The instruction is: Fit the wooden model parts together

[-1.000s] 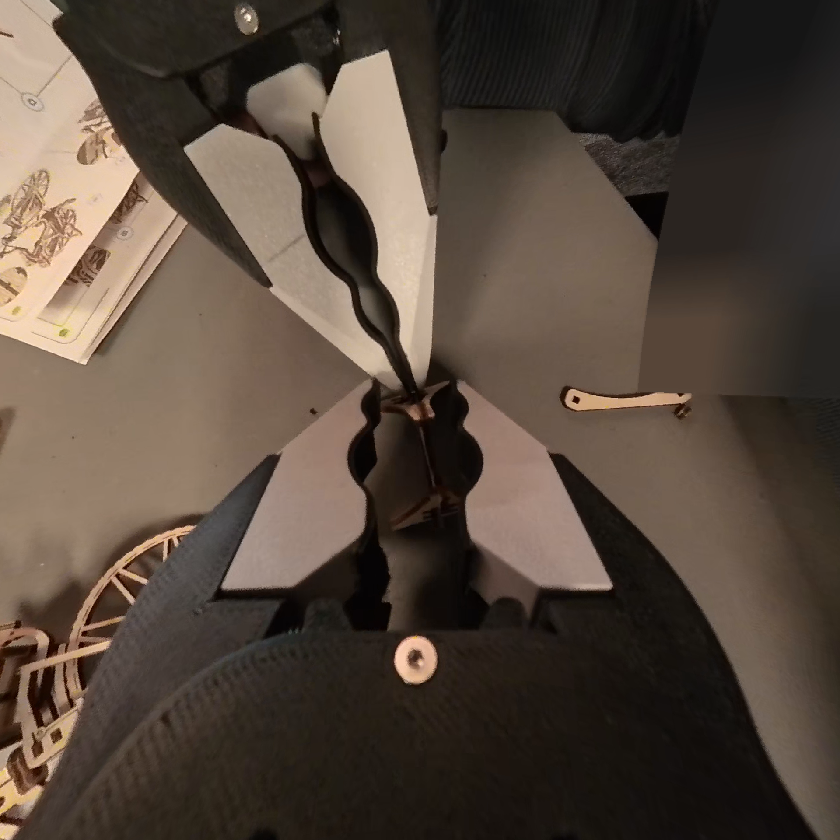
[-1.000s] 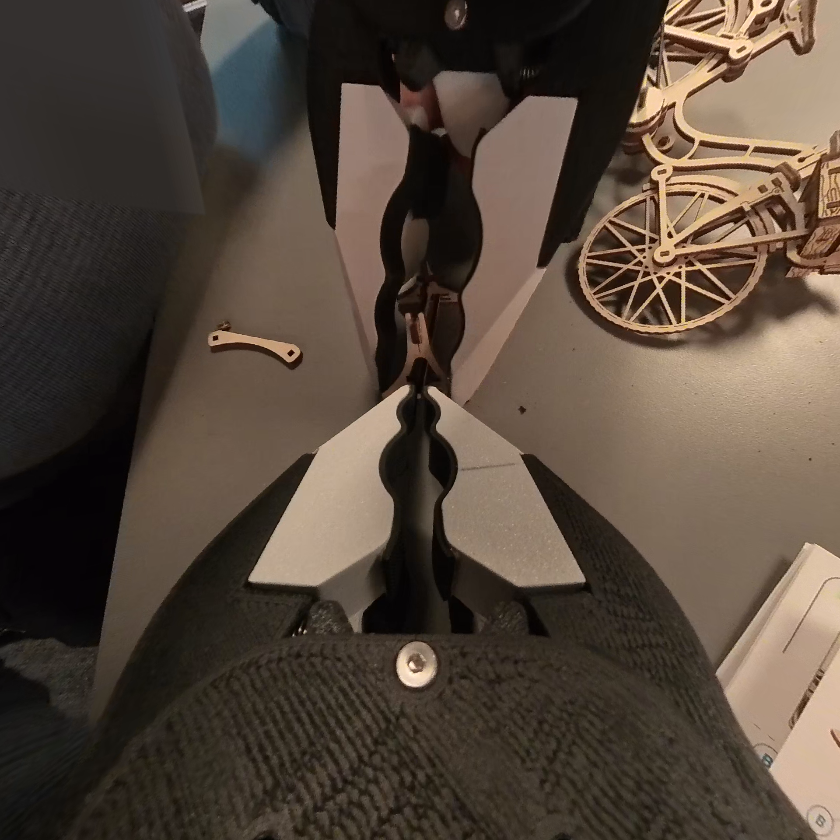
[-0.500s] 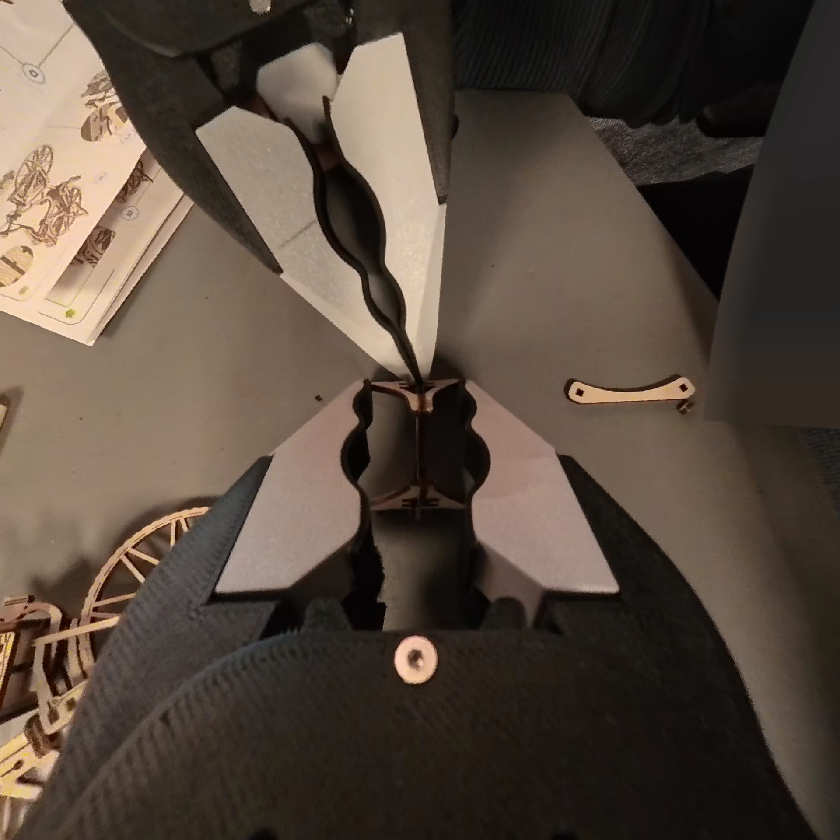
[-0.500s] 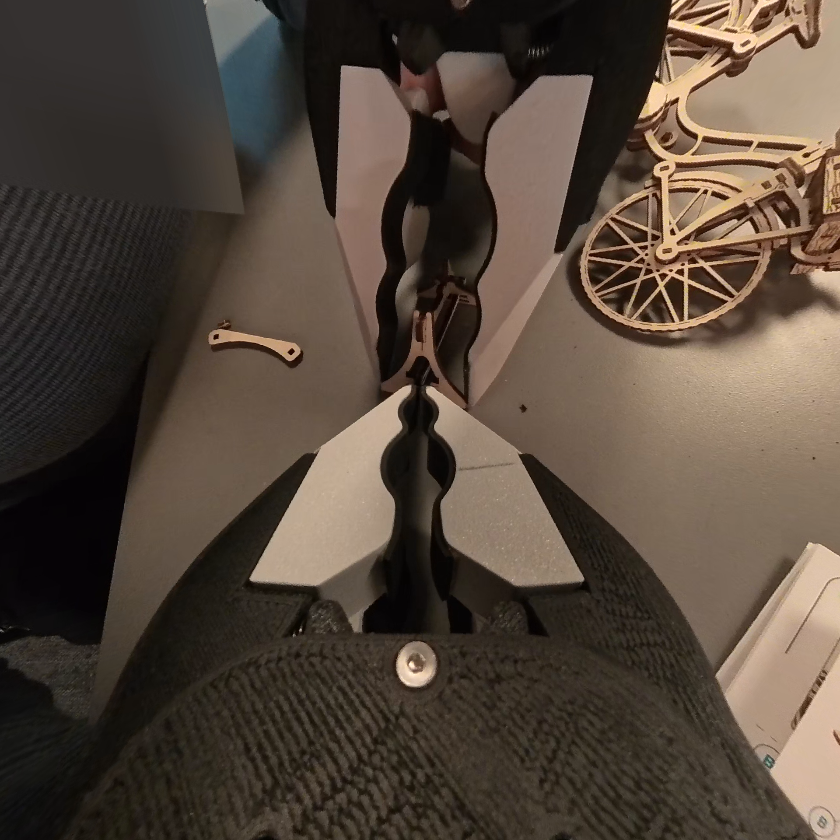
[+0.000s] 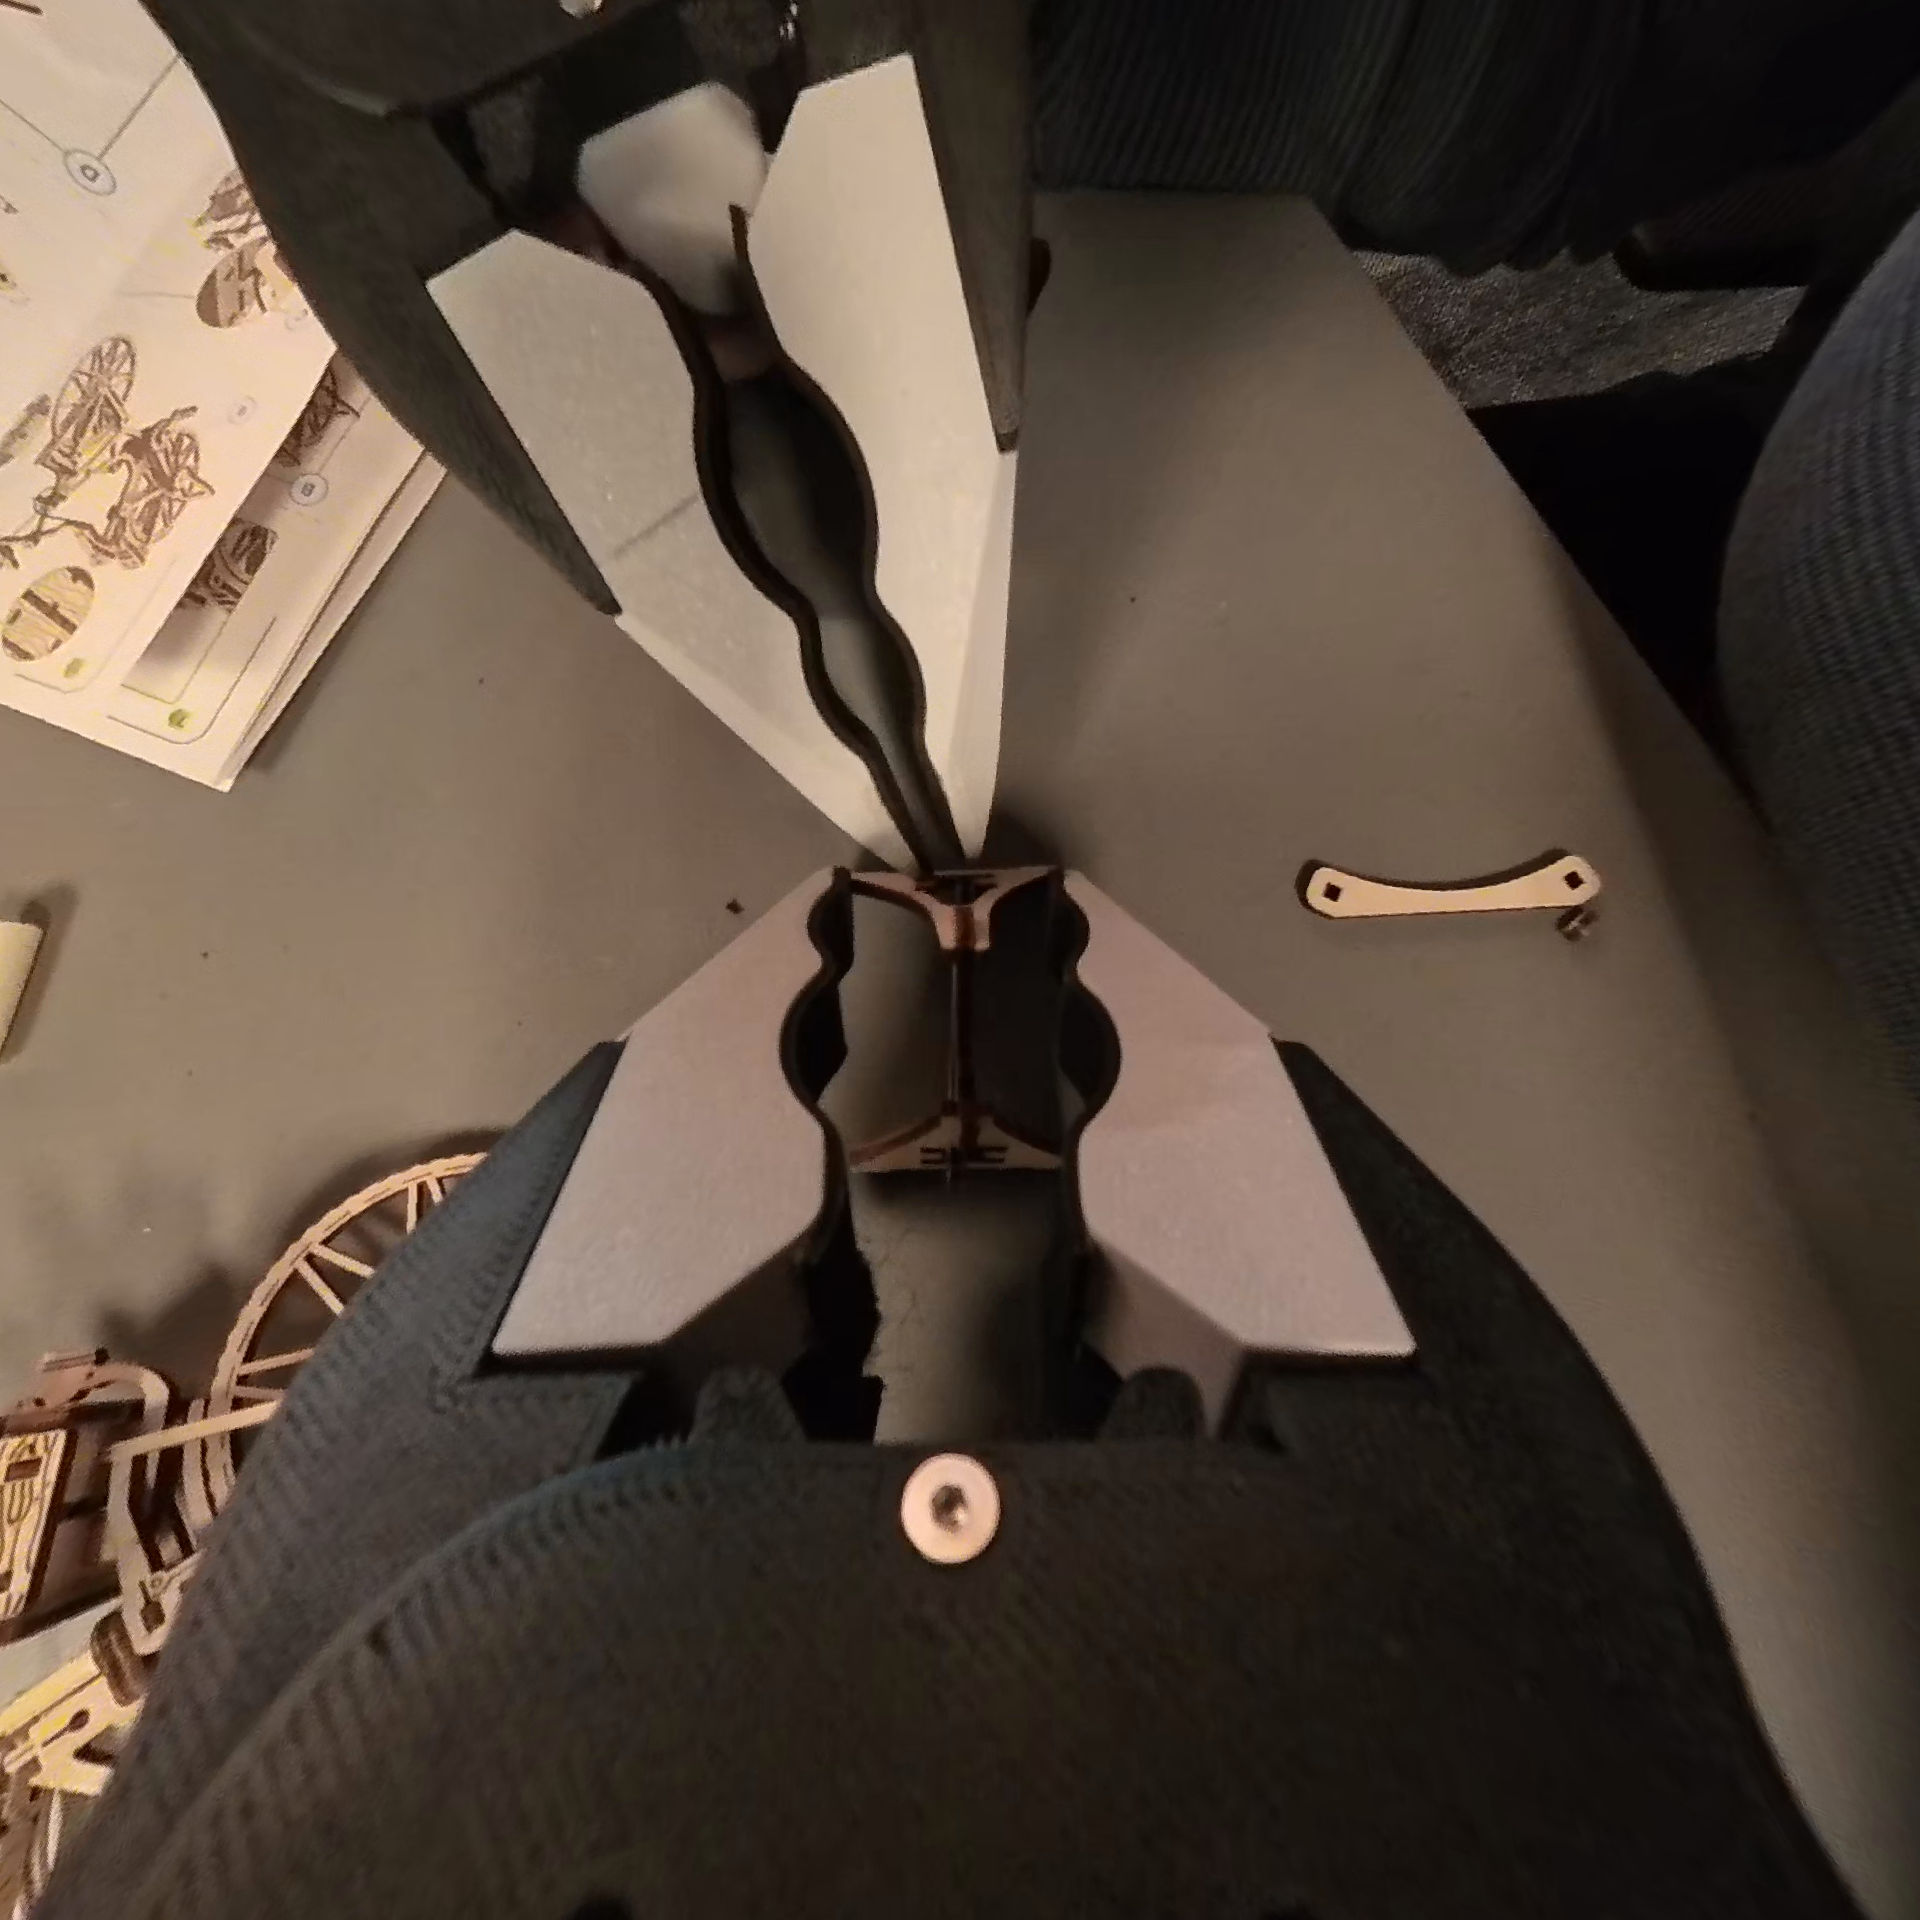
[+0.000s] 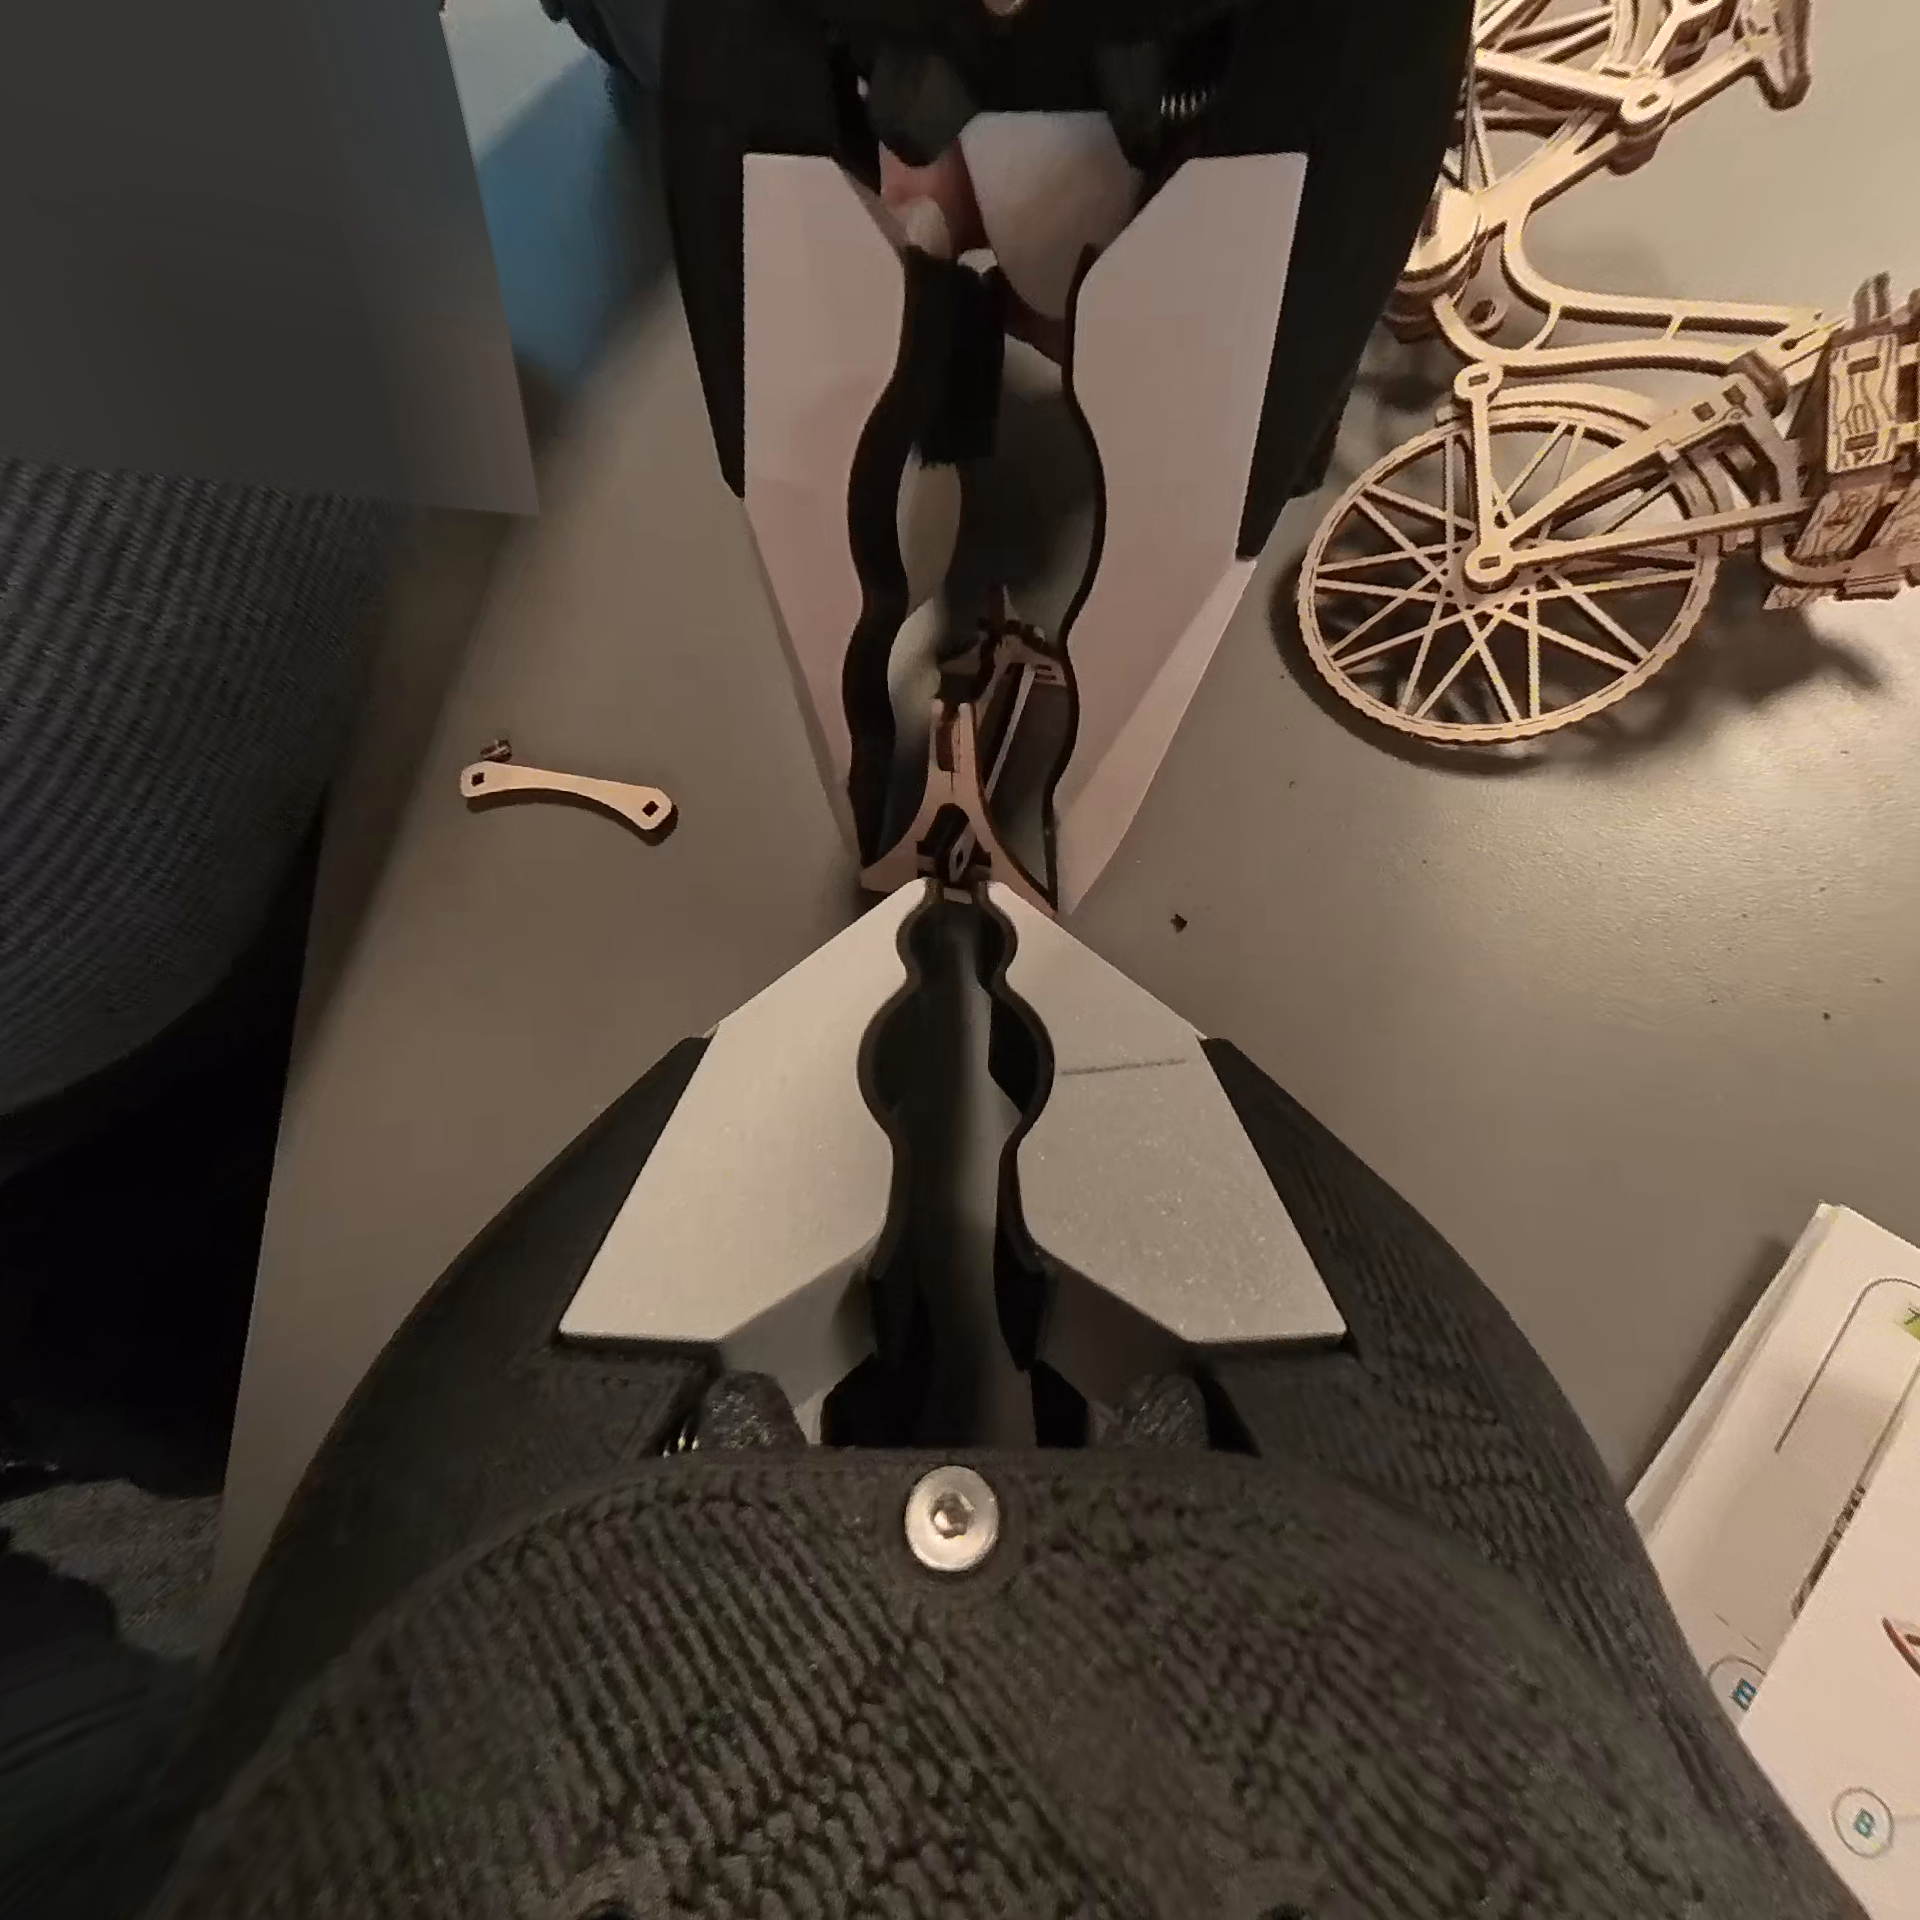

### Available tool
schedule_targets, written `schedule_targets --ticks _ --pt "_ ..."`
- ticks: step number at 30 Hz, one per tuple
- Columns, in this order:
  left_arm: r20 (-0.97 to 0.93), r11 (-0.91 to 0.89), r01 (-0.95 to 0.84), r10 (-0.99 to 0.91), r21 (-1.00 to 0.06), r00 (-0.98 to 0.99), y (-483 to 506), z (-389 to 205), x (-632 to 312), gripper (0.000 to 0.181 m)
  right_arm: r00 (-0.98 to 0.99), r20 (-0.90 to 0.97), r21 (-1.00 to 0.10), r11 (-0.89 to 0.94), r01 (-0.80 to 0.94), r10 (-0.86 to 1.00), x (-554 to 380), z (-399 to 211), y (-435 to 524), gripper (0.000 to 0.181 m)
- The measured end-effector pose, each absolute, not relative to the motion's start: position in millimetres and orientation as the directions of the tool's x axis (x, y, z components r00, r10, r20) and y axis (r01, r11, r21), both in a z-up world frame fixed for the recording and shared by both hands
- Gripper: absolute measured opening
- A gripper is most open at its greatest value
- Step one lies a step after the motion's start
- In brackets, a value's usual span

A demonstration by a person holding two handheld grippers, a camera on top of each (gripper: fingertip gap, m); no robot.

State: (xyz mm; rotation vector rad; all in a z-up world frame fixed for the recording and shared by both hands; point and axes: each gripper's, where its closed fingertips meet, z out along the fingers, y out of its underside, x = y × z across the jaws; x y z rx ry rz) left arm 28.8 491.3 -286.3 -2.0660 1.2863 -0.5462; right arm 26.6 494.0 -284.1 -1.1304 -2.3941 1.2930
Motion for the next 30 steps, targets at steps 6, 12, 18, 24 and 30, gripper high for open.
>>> schedule_targets --ticks 6,12,18,24,30 --pt "0.010 -0.320 -0.637 -0.898 -0.702 0.440 492 -286 29 0.037 -0.692 -0.179 -0.793 0.313 0.522 0.700 26 -280 491 0.004" --pt "-0.004 -0.314 -0.632 -0.893 -0.709 0.449 493 -285 28 0.043 -0.690 -0.158 -0.787 0.332 0.520 0.707 29 -281 494 0.006" --pt "-0.076 -0.289 -0.539 -0.829 -0.791 0.555 502 -257 11 0.062 -0.575 -0.011 -0.865 0.281 0.416 0.818 6 -255 524 0.018" --pt "-0.093 -0.098 -0.173 -0.544 -0.980 0.834 511 -200 -46 0.064 -0.200 0.282 -0.932 0.317 0.176 0.938 -15 -211 584 0.025" --pt "-0.062 0.180 0.012 -0.400 -0.984 0.914 476 -165 -80 0.060 0.134 0.381 -0.925 0.375 0.067 0.915 -3 -180 615 0.026"
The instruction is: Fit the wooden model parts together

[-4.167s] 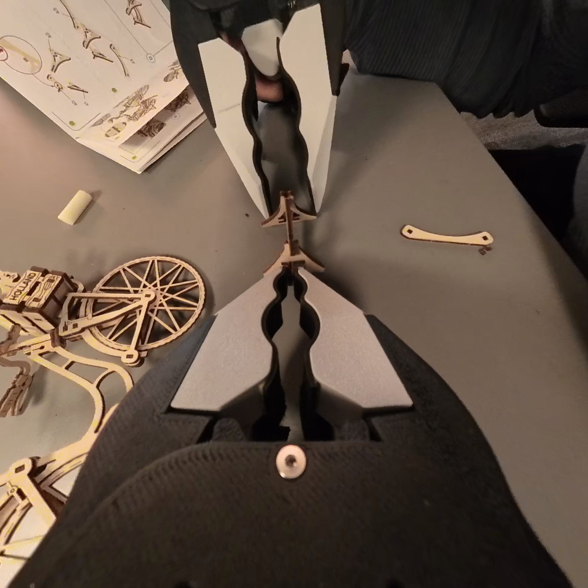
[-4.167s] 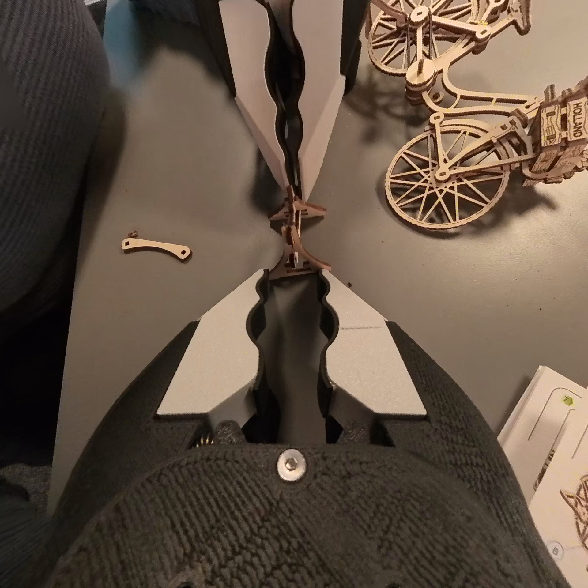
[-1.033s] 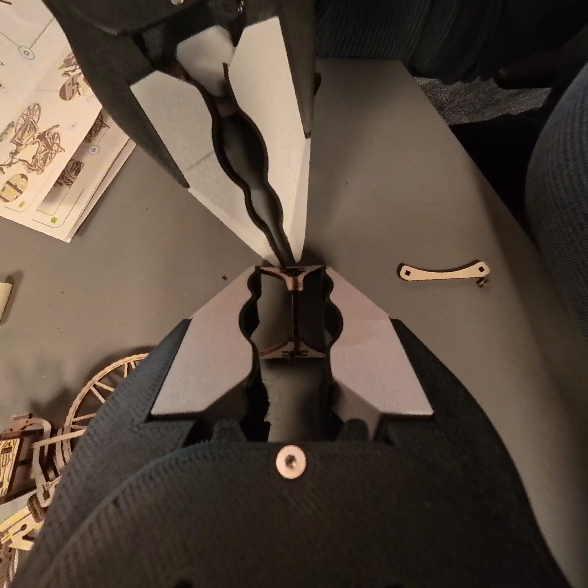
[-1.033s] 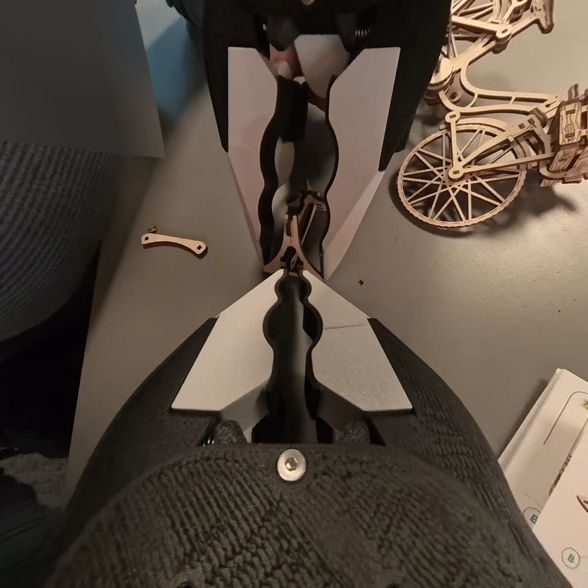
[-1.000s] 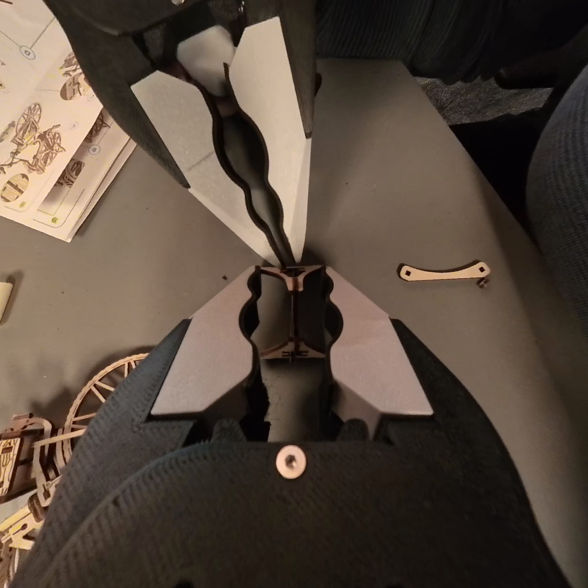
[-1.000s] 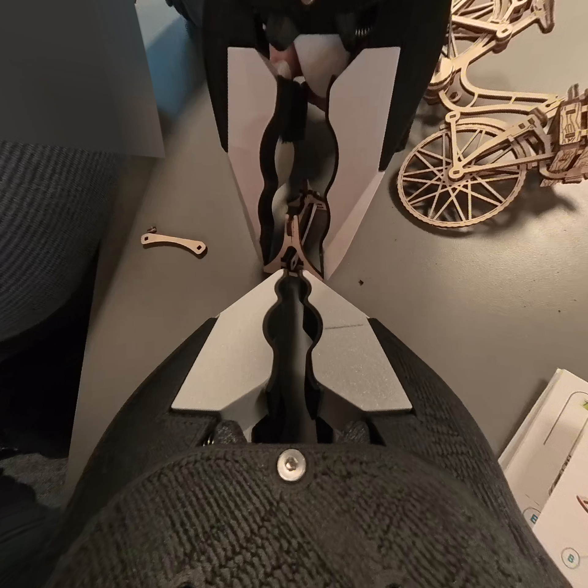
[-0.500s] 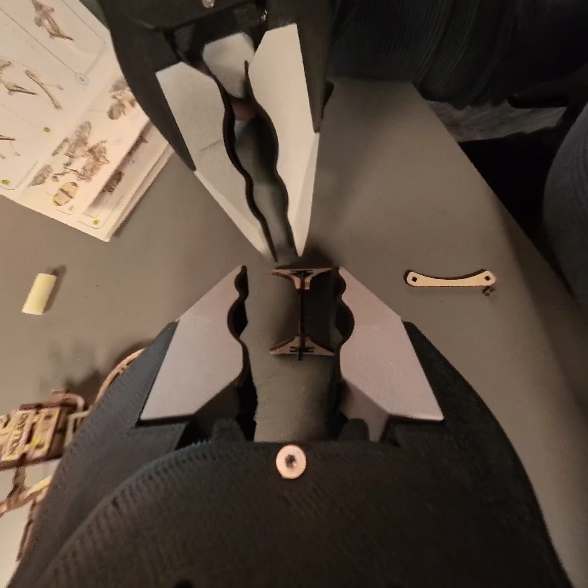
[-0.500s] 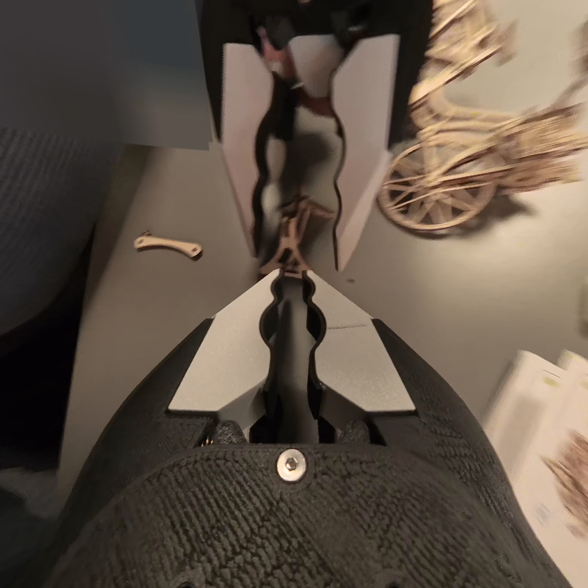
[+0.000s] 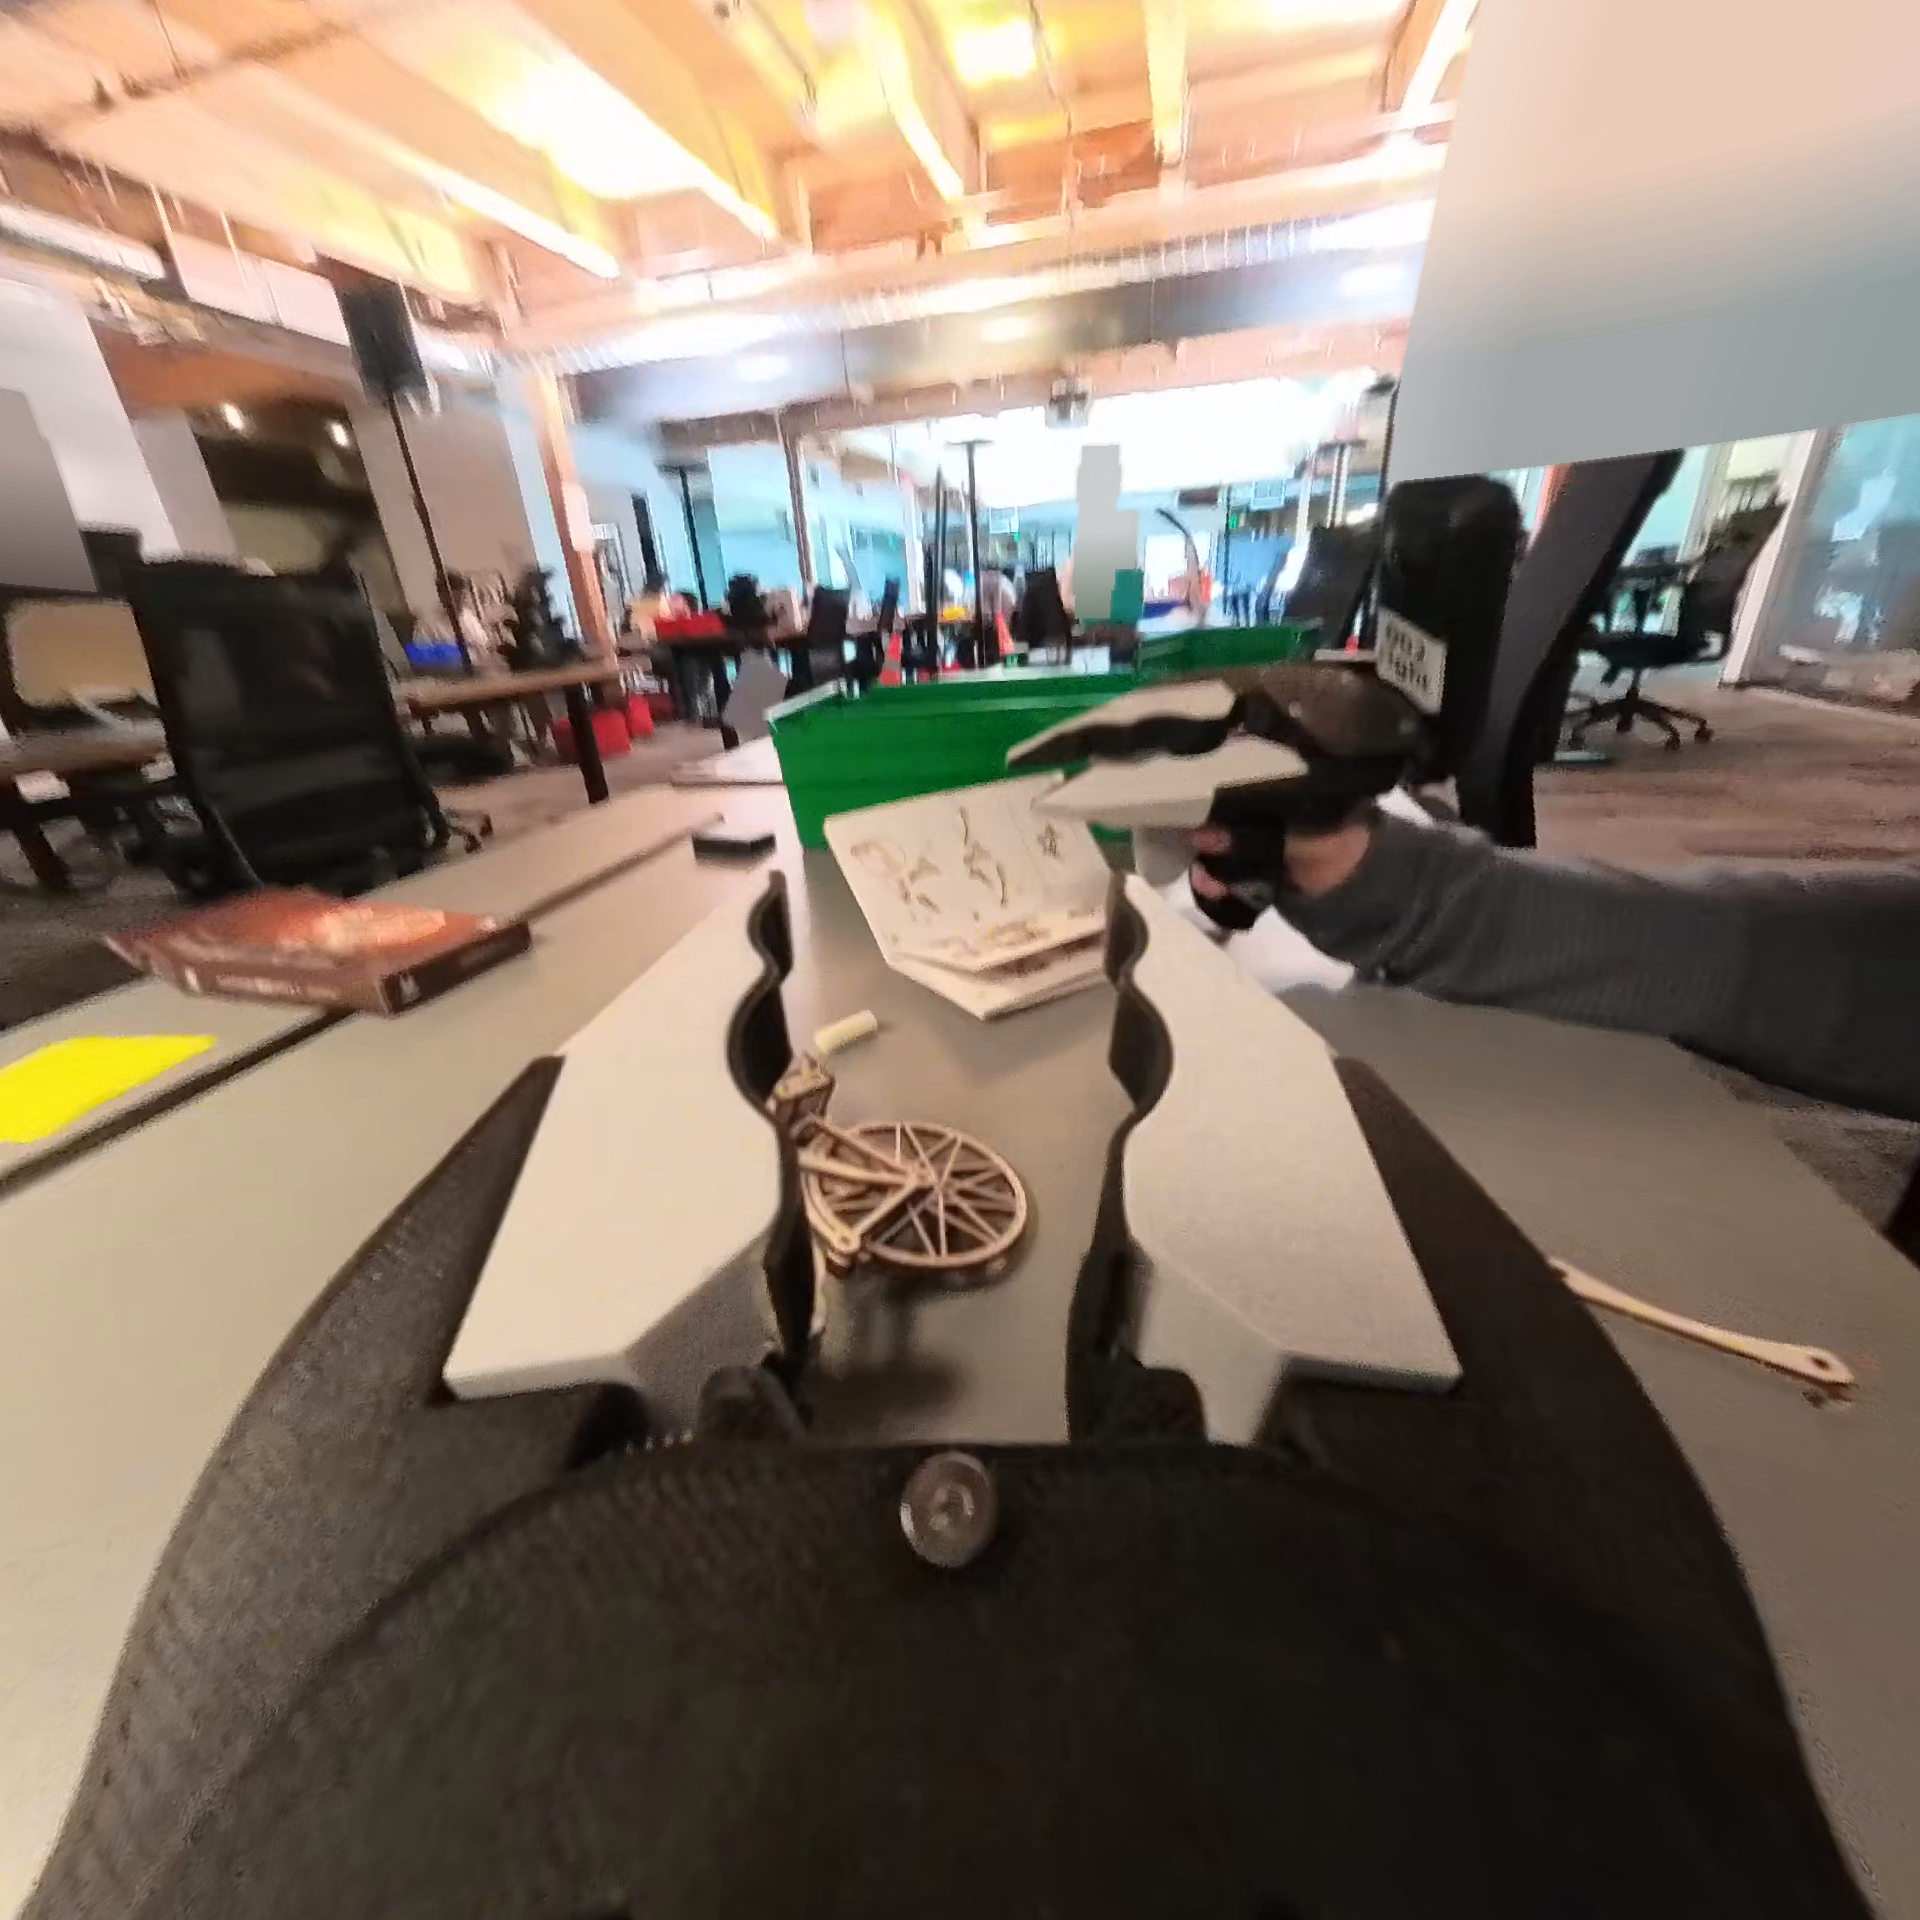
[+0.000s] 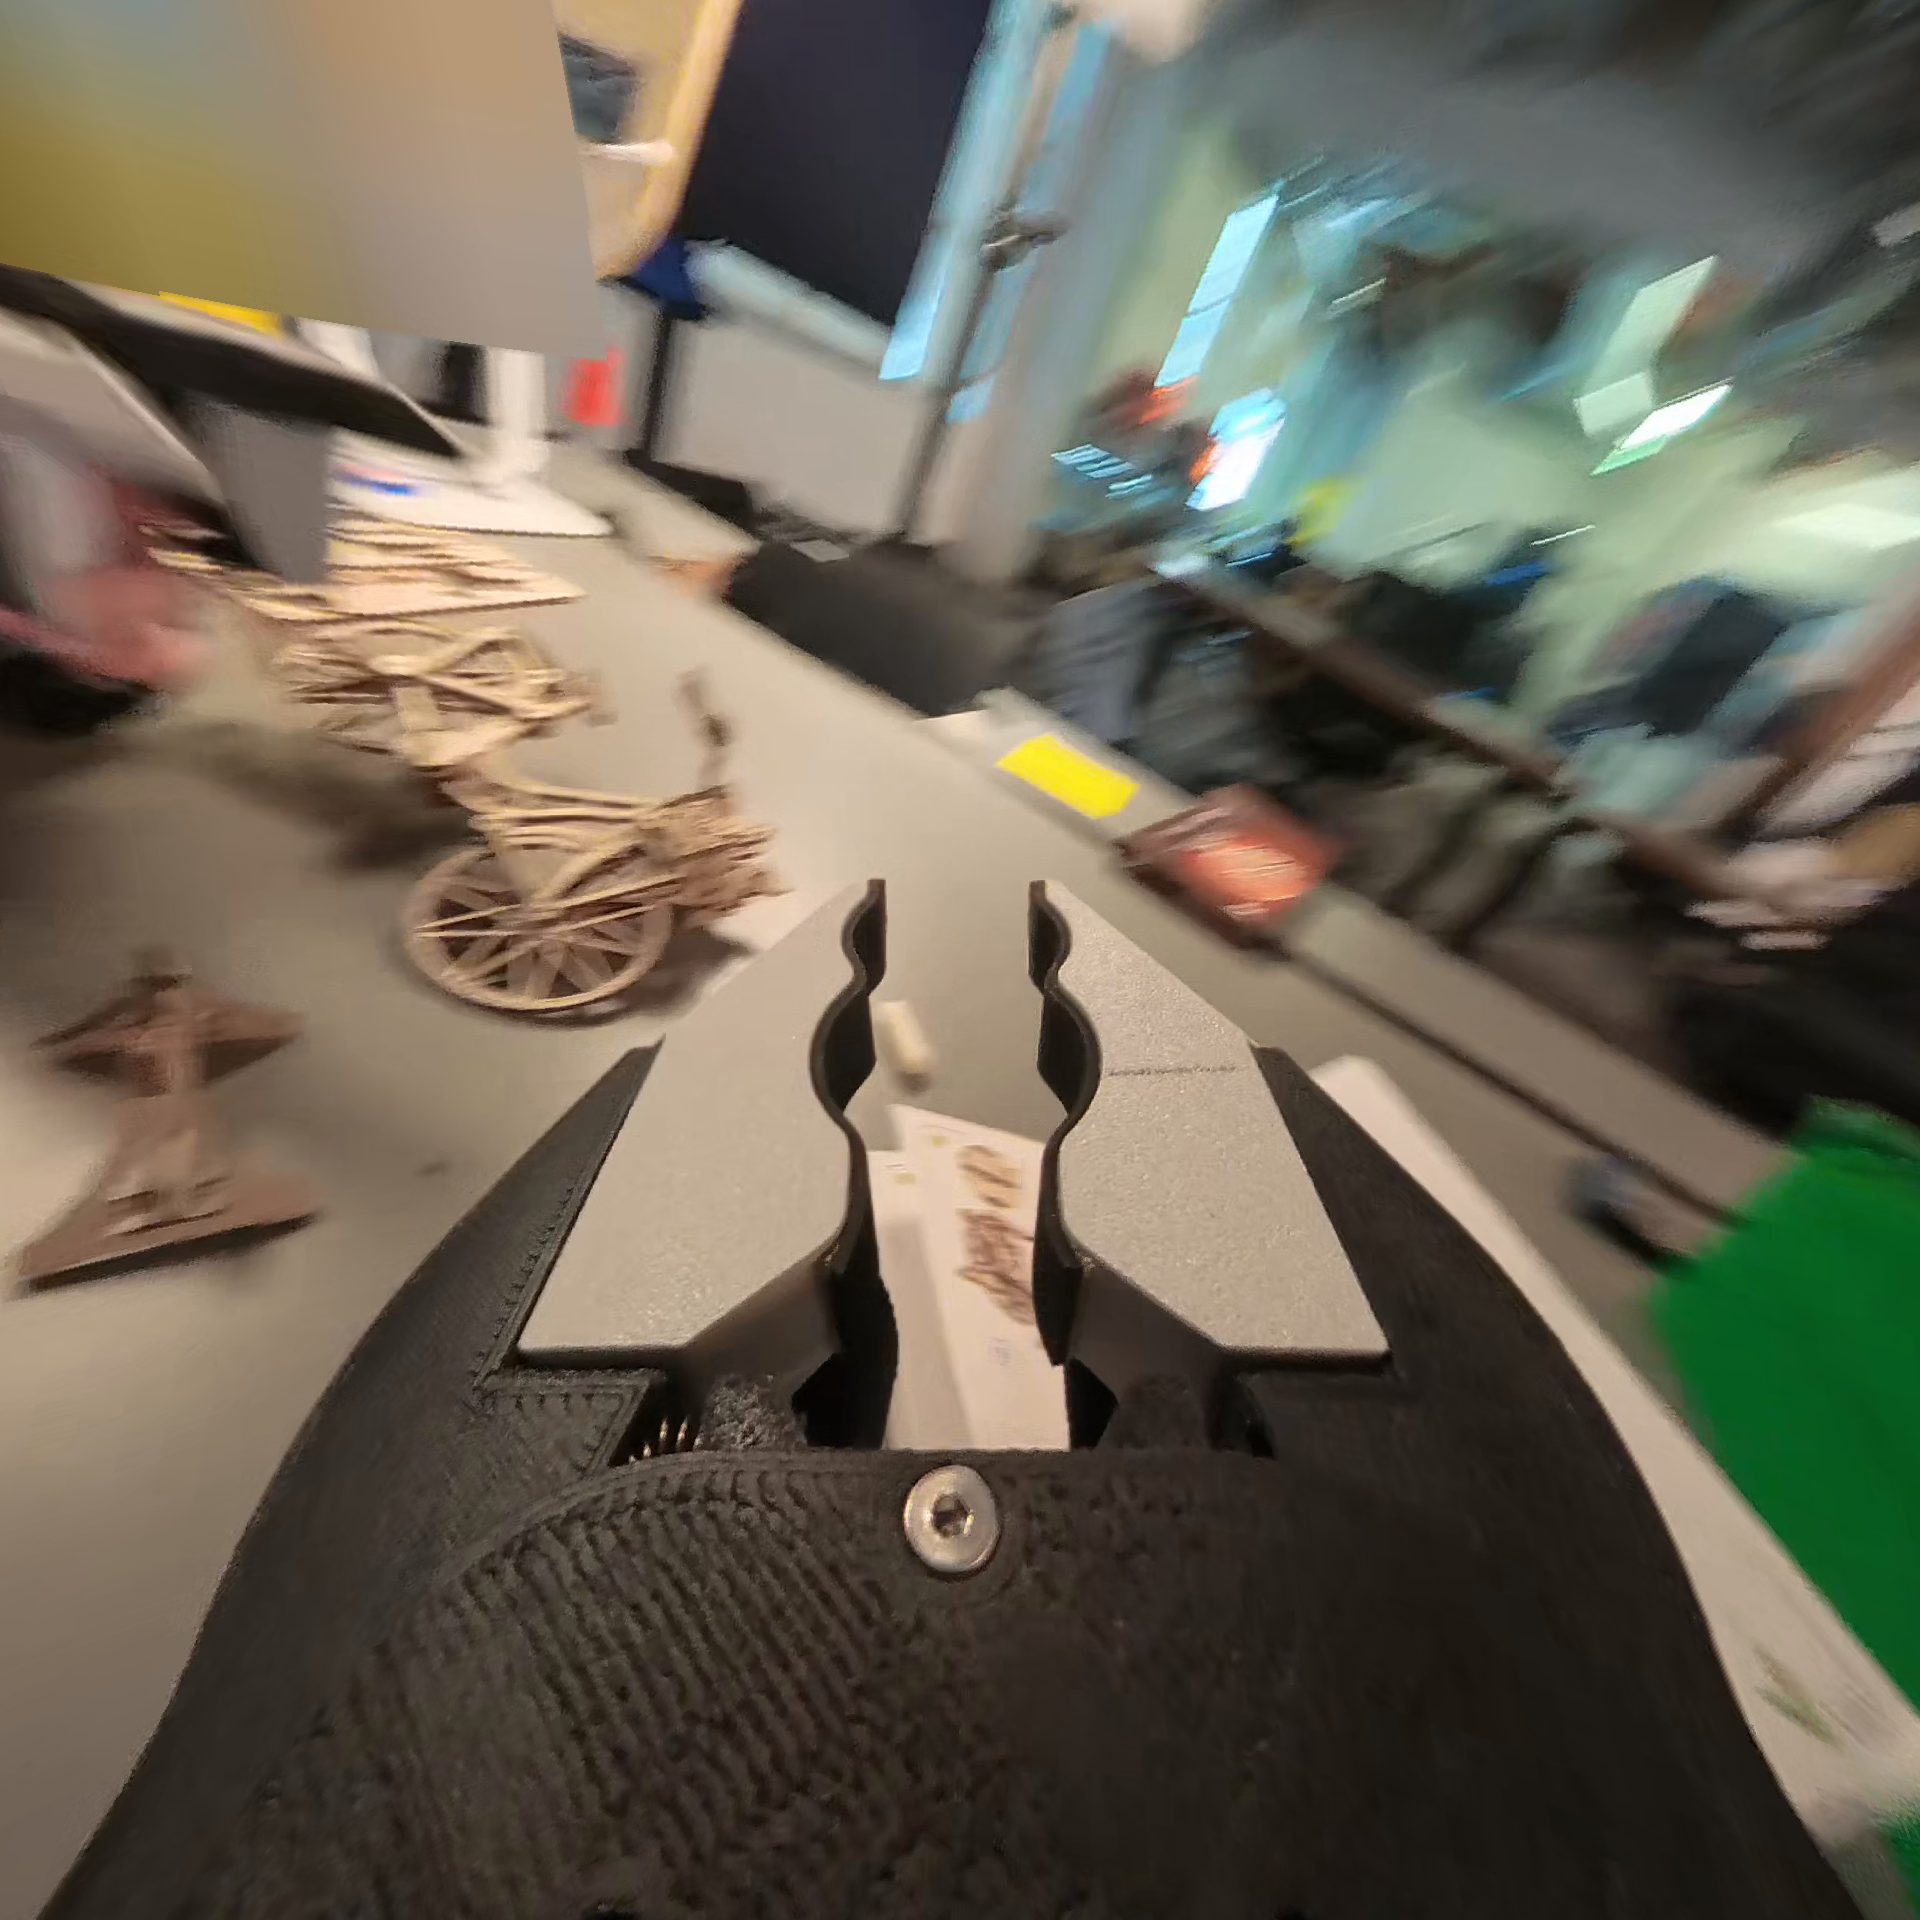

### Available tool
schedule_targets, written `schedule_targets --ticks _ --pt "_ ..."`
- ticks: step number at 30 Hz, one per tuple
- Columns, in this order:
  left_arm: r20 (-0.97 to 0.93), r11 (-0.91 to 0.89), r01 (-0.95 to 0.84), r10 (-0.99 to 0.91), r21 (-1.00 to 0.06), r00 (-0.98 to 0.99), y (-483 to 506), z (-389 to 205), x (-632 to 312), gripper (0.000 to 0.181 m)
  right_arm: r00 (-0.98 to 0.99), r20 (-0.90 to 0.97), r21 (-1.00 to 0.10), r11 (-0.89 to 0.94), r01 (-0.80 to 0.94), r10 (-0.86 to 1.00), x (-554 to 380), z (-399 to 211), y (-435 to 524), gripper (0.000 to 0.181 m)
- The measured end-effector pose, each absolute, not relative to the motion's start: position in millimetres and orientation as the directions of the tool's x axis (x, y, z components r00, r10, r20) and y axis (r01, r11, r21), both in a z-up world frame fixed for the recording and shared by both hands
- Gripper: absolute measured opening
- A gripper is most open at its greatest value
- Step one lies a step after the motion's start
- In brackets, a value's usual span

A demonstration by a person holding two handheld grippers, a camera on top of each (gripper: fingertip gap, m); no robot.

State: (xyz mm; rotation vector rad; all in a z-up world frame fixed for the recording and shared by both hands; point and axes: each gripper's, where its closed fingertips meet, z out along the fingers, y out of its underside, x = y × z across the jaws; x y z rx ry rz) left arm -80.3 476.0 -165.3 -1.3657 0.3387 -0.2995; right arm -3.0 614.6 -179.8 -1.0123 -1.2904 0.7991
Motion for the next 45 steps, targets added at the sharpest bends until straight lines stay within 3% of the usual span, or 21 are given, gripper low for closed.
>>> schedule_targets --ticks 3,15,20,26,29,37,45 --pt "-0.123 0.242 -0.026 -0.394 -0.970 0.911 469 -157 -78 0.060 0.225 0.417 -0.908 0.413 0.069 0.880 3 -177 612 0.023" --pt "-0.135 0.169 -0.070 -0.411 -0.983 0.902 473 -173 -73 0.044 0.360 0.438 -0.896 0.430 0.106 0.824 31 -175 573 0.022" --pt "-0.080 0.051 -0.063 -0.626 -0.997 0.776 466 -191 -46 0.027 -0.028 0.267 -0.962 0.268 0.047 0.963 20 -197 509 0.029" --pt "-0.024 -0.156 -0.238 -0.789 -0.959 0.615 456 -229 -27 0.011 -0.374 0.134 -0.886 0.280 0.370 0.918 -2 -256 462 0.041" --pt "0.019 -0.268 -0.338 -0.808 -0.902 0.589 456 -252 -26 0.012 -0.424 0.129 -0.828 0.332 0.452 0.897 -11 -273 459 0.042" --pt "0.041 -0.408 -0.482 -0.794 -0.776 0.607 463 -287 -24 0.027 -0.441 -0.011 -0.833 0.236 0.501 0.897 -16 -273 466 0.045" --pt "0.006 -0.349 -0.508 -0.829 -0.788 0.559 466 -284 -22 0.017 -0.484 -0.011 -0.778 0.296 0.553 0.875 -19 -286 469 0.046"
